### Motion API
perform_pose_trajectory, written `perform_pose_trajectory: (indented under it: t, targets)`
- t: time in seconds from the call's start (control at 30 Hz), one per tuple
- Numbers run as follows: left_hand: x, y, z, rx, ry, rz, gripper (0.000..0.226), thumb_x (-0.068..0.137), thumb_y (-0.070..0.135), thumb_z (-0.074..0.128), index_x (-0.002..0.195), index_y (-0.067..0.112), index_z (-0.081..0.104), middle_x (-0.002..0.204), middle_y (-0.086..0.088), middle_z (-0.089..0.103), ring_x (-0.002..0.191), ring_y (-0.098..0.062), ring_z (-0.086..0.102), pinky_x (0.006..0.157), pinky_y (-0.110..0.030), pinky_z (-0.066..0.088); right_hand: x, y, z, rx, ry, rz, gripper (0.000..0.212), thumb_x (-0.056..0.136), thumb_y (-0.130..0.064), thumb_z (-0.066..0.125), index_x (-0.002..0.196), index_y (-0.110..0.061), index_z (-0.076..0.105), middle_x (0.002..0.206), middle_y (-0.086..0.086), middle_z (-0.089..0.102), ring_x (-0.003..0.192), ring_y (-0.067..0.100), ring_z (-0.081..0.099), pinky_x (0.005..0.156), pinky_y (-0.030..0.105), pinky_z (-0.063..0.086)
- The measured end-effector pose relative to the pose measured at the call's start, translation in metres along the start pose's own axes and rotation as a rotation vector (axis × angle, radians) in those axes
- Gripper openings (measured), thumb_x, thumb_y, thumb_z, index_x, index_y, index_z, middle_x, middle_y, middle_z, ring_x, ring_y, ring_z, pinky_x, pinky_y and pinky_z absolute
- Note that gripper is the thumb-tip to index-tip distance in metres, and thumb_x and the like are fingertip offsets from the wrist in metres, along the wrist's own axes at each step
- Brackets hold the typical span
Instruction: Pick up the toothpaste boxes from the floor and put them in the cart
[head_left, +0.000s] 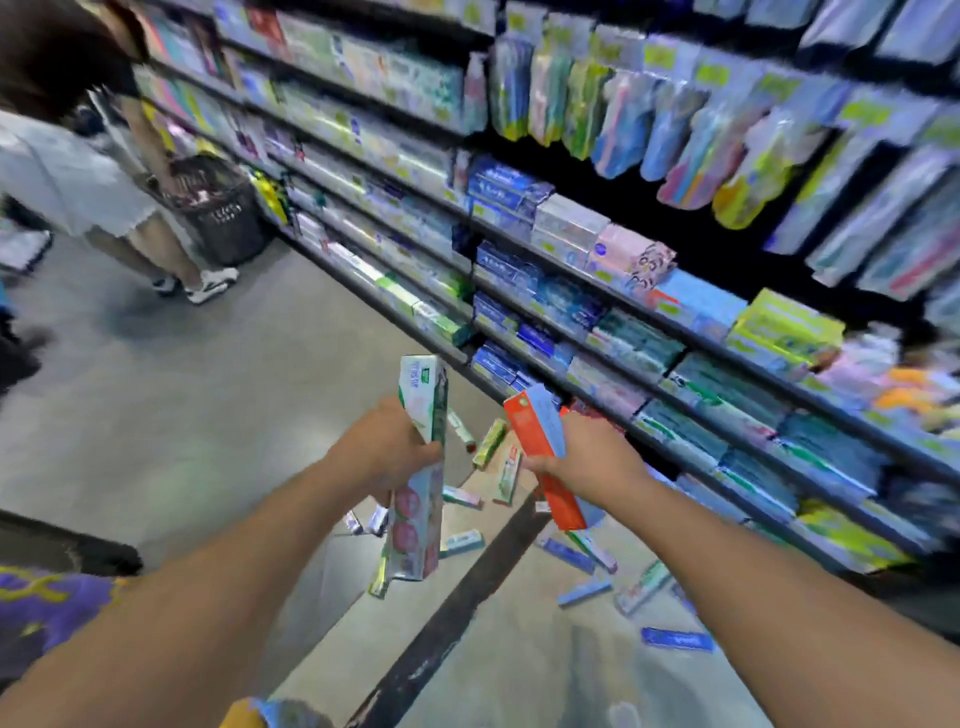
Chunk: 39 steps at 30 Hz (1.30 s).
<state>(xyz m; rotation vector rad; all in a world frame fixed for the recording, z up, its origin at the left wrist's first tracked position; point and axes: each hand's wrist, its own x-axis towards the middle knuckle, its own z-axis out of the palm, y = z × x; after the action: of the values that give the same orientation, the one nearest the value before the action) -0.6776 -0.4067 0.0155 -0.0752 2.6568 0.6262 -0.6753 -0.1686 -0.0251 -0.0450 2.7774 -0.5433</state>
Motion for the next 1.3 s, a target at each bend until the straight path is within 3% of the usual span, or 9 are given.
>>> perform_pose_trajectory:
  t: [0.2,0.33,0.43,0.53,0.6,0.73,1.03,1.17,1.3]
  targets:
    - [0.008,0.135,0.033,0.189,-0.092,0.189,0.037,0.076,0.048,0.060,0.086,0.013,0.055,0.073,0.000,0.060,0.061,-0.015,0.061,0.053,-0.028,0.048,-0.057,0.114,-0.068,0.130,0.114,0.158,0.046,0.077,-0.062,0.068,0.090,-0.020,0.053,0.095,0.004,0.065,0.090,0.027,0.063,0.068,0.035,0.047]
    - [0.000,0.228,0.073,0.166,-0.127,0.215,0.047,0.084,0.041,0.067,0.106,0.007,0.043,0.095,-0.011,0.062,0.069,-0.017,0.056,0.051,-0.029,0.043,-0.100,0.192,-0.095,0.143,0.176,0.282,0.047,0.076,-0.064,0.067,0.081,-0.021,0.047,0.083,0.001,0.058,0.078,0.025,0.058,0.063,0.035,0.045]
    - [-0.014,0.317,0.125,0.185,-0.214,0.357,0.038,0.089,0.036,0.066,0.100,0.010,0.041,0.098,-0.012,0.058,0.075,-0.019,0.058,0.056,-0.029,0.044,-0.150,0.282,-0.112,0.190,0.235,0.391,0.046,0.077,-0.063,0.066,0.081,-0.020,0.050,0.082,0.003,0.060,0.075,0.023,0.058,0.066,0.037,0.047]
    - [-0.032,0.396,0.182,0.172,-0.304,0.463,0.036,0.089,0.032,0.067,0.100,0.010,0.041,0.075,-0.004,0.053,0.060,-0.012,0.051,0.051,-0.028,0.037,-0.205,0.359,-0.130,0.185,0.286,0.525,0.050,0.077,-0.066,0.064,0.086,-0.018,0.053,0.086,0.003,0.061,0.077,0.023,0.059,0.068,0.039,0.050]
    - [-0.046,0.446,0.219,0.171,-0.321,0.543,0.033,0.087,0.030,0.069,0.078,0.014,0.040,0.065,-0.002,0.043,0.052,-0.012,0.040,0.050,-0.026,0.032,-0.242,0.405,-0.139,0.205,0.321,0.612,0.052,0.076,-0.066,0.066,0.085,-0.016,0.051,0.085,0.003,0.059,0.078,0.025,0.060,0.069,0.040,0.051]
    - [-0.082,0.532,0.280,0.298,-0.335,0.660,0.050,0.085,0.045,0.067,0.101,0.012,0.034,0.100,-0.007,0.051,0.079,-0.019,0.050,0.060,-0.029,0.039,-0.314,0.479,-0.151,0.246,0.379,0.752,0.048,0.078,-0.061,0.067,0.089,-0.016,0.051,0.087,0.002,0.059,0.083,0.026,0.059,0.072,0.039,0.051]
    - [-0.150,0.673,0.397,0.405,-0.465,0.853,0.047,0.084,0.040,0.065,0.108,0.009,0.039,0.106,-0.008,0.057,0.091,-0.026,0.059,0.065,-0.028,0.040,-0.419,0.591,-0.157,0.308,0.489,1.067,0.037,0.079,-0.050,0.064,0.073,-0.016,0.052,0.063,-0.004,0.053,0.062,0.023,0.053,0.053,0.030,0.038]
    - [-0.173,0.734,0.457,0.517,-0.499,0.971,0.049,0.081,0.042,0.064,0.106,0.010,0.037,0.109,-0.011,0.057,0.092,-0.027,0.057,0.068,-0.031,0.043,-0.461,0.644,-0.155,0.325,0.457,1.167,0.041,0.080,-0.053,0.067,0.076,-0.018,0.046,0.067,-0.002,0.048,0.068,0.024,0.052,0.053,0.031,0.035]
    - [-0.201,0.800,0.509,0.600,-0.547,1.109,0.070,0.082,0.043,0.065,0.127,-0.001,0.035,0.117,-0.014,0.057,0.100,-0.029,0.060,0.070,-0.030,0.046,-0.504,0.701,-0.168,0.393,0.472,1.283,0.041,0.081,-0.052,0.069,0.077,-0.016,0.049,0.073,0.003,0.061,0.071,0.022,0.061,0.055,0.031,0.040]
